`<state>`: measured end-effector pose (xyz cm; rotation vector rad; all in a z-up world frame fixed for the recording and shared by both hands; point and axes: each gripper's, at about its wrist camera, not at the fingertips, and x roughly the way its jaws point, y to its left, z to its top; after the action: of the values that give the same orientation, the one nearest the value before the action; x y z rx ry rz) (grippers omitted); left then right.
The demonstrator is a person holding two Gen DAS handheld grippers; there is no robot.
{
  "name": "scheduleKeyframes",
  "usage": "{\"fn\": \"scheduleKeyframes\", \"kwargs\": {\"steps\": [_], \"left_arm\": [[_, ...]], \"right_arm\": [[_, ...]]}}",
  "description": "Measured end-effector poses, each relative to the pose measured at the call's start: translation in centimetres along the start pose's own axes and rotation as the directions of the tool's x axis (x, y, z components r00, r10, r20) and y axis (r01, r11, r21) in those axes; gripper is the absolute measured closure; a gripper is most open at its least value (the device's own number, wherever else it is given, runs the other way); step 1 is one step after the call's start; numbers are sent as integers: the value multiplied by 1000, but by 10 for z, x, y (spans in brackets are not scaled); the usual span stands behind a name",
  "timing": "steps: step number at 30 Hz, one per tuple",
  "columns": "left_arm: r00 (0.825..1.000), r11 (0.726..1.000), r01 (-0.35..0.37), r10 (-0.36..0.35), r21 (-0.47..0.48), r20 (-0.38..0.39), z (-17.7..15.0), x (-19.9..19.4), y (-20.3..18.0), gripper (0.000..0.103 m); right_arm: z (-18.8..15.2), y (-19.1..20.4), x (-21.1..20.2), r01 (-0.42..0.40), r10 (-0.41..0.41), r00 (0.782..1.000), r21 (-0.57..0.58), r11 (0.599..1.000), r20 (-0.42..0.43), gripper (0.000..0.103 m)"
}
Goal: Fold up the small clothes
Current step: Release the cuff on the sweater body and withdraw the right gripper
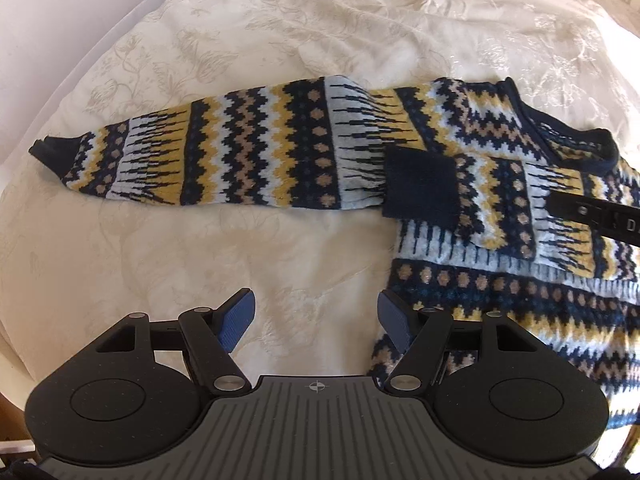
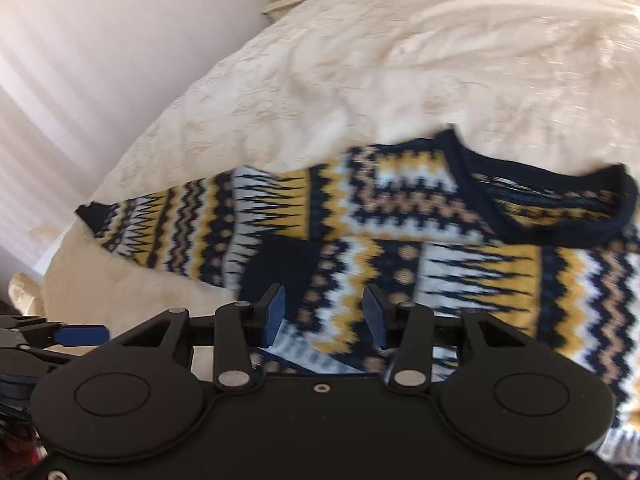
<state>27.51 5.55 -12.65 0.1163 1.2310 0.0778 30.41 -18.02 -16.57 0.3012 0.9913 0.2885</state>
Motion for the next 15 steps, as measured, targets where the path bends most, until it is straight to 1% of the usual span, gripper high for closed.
{"fn": "scheduleKeyframes", "kwargs": {"steps": [1,2,3,4,5,6,8,9,12,13,15], "left_arm": [[1000,1000,6,-6,13,3,0,-1,-6,36],[1000,1000,11,-11,23,5,-1,-1,-11,36],[1000,999,17,-17,33,6,-1,-2,-16,36],[1000,999,23,-24,43,7,-3,-3,-20,36],[1000,998,28,-29,51,7,-4,-4,-25,36],[999,998,32,-32,59,5,-6,-4,-29,36],[999,997,38,-38,74,-2,-10,-4,-36,36],[999,996,39,-39,80,-7,-12,-4,-40,36],[999,994,41,-39,98,-18,-17,-4,-49,36],[999,994,38,-37,104,-19,-19,-4,-52,36],[999,993,33,-31,111,-17,-20,-7,-57,36]], "right_arm": [[-4,-15,-11,78,-79,997,24,997,9,50],[-8,-28,-19,140,-140,990,43,989,16,50],[-14,-45,-30,208,-210,977,72,975,22,49],[-21,-62,-41,270,-274,961,103,957,26,49],[-27,-75,-51,313,-318,948,126,942,27,49],[-34,-90,-61,362,-369,929,147,920,24,49],[-48,-109,-77,442,-448,894,151,884,7,49],[-56,-117,-82,472,-476,880,143,870,-7,49],[-74,-133,-90,510,-508,860,123,851,-45,49],[-78,-137,-89,515,-513,857,116,849,-52,49],[-81,-142,-85,515,-511,857,112,850,-60,50]]}}
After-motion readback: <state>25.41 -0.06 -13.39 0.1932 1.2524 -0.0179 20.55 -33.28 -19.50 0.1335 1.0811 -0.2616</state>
